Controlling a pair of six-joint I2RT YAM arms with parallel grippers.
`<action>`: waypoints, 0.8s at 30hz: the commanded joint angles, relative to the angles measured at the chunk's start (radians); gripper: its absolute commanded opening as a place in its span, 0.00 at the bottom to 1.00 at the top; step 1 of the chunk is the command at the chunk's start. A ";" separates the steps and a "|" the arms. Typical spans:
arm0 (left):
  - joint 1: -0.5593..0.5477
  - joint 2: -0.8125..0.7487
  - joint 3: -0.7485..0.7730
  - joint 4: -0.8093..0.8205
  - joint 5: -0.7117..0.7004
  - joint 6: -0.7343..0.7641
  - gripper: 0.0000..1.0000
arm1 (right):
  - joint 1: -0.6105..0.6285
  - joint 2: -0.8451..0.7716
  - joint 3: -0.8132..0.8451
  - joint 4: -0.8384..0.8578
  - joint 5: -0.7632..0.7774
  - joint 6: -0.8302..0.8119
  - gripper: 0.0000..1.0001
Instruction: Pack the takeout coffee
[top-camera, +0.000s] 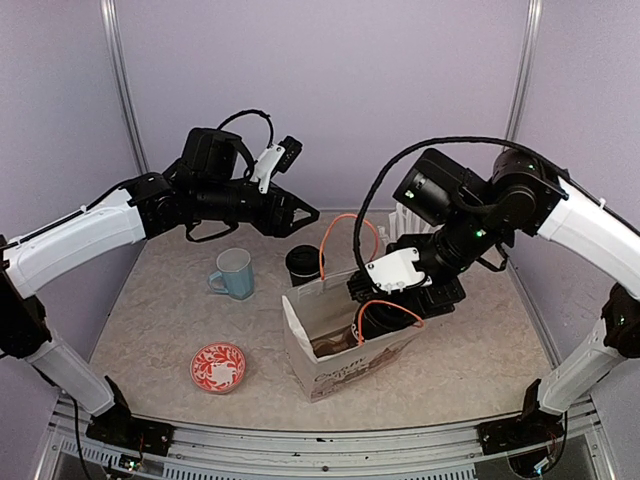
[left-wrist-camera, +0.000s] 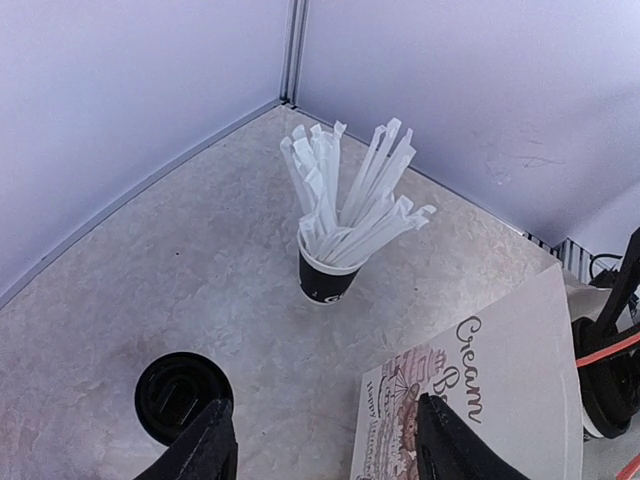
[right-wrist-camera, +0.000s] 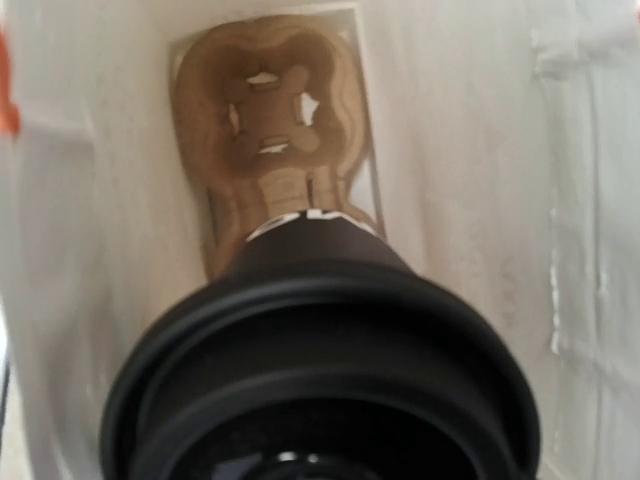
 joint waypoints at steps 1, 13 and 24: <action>0.010 0.016 -0.021 0.071 0.063 -0.021 0.59 | 0.006 -0.032 -0.044 0.003 -0.020 0.021 0.49; 0.010 0.163 -0.040 0.081 0.113 -0.049 0.57 | 0.081 -0.143 -0.180 0.072 -0.021 0.004 0.47; 0.010 0.256 -0.036 0.091 0.164 -0.058 0.56 | 0.147 -0.231 -0.403 0.232 0.132 -0.029 0.45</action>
